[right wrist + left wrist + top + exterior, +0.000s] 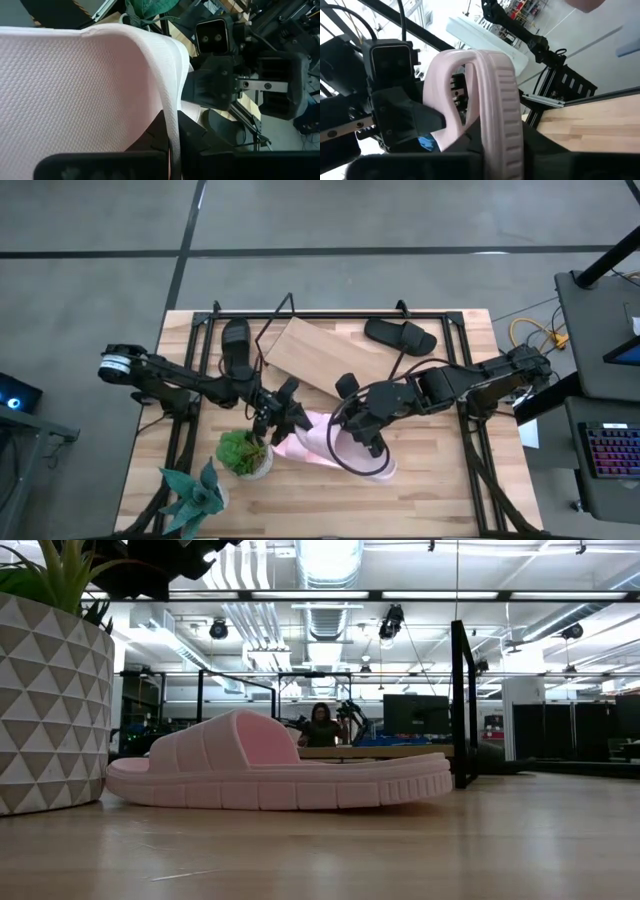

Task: Pick and place slides into the shelf
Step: Put the right pink slide on the shelf

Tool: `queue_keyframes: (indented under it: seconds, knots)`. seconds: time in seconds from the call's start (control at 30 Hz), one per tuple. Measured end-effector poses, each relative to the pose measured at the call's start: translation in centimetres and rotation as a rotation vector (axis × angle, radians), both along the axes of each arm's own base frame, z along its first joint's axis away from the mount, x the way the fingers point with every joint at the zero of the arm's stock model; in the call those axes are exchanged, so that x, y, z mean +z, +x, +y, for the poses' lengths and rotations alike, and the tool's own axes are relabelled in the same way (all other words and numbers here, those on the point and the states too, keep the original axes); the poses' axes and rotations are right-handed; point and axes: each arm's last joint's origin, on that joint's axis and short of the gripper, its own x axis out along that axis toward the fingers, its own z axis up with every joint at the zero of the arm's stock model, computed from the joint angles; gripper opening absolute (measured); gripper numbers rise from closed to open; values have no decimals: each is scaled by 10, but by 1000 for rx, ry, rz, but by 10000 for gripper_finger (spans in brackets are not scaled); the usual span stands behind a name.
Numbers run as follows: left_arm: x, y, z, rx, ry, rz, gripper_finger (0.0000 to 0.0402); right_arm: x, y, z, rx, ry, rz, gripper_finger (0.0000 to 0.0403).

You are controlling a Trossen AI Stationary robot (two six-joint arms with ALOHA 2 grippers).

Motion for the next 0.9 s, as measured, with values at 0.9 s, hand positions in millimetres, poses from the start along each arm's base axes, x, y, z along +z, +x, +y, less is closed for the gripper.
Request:
queue_keyframes:
  seconds: [0.9]
  knots:
    - [27,-56,18,490,-35,217,12,38,-40,-24,-439,-56,-137,142]
